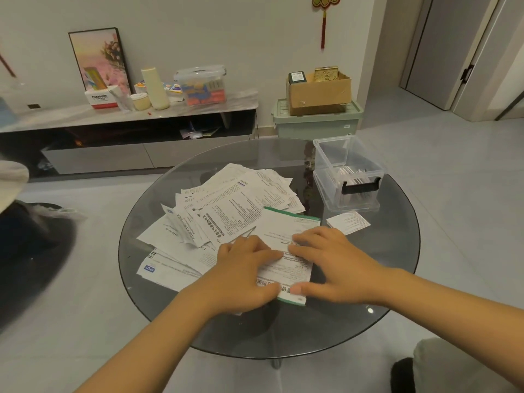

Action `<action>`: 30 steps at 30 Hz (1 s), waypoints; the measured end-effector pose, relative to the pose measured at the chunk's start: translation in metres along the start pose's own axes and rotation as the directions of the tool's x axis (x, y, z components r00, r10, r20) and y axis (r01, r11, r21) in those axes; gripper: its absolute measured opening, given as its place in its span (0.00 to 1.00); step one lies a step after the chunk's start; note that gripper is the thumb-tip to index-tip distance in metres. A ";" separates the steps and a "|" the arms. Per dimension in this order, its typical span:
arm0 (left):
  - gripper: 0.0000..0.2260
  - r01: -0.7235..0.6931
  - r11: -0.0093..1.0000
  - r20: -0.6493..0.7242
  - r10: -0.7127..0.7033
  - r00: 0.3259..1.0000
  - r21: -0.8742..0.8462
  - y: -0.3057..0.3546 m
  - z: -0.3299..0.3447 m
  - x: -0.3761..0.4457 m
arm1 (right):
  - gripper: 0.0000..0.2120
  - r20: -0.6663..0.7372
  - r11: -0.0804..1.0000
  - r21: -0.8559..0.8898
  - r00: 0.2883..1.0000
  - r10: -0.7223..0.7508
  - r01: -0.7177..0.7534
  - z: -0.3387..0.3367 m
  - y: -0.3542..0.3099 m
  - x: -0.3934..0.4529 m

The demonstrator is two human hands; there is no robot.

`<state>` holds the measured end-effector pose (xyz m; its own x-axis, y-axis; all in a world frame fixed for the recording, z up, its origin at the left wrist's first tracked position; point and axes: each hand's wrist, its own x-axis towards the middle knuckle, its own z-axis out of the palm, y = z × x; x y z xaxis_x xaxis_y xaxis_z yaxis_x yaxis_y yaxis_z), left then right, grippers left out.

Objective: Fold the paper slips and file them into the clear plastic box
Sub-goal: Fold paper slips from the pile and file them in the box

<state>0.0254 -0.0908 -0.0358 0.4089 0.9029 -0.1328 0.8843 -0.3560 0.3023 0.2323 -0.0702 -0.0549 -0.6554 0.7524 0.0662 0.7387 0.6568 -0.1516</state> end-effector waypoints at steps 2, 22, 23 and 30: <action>0.33 0.007 1.000 0.024 -0.007 1.000 -0.004 0.003 0.000 -0.002 | 0.38 -0.002 0.999 0.038 1.000 -0.025 0.025 0.000 -0.008 -0.003; 0.20 -0.070 0.997 0.013 0.070 0.997 -0.016 -0.009 -0.008 -0.004 | 0.14 -0.086 0.962 0.264 0.991 0.100 -0.074 0.006 -0.014 -0.003; 0.17 -0.084 0.996 0.000 0.084 0.996 -0.016 -0.010 -0.008 -0.004 | 0.14 -0.071 0.962 0.264 0.993 0.092 -0.070 0.005 -0.013 -0.003; 0.12 -0.051 0.989 -0.142 0.032 0.989 -0.137 -0.011 -0.006 -0.005 | 0.23 -0.004 0.969 0.236 0.997 0.080 -0.077 -0.005 -0.015 -0.008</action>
<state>0.0118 -0.0899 -0.0326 0.4006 0.9162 0.0119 0.8229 -0.3655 0.4351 0.2276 -0.0854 -0.0482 -0.5936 0.8027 0.0574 0.7287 0.5664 -0.3849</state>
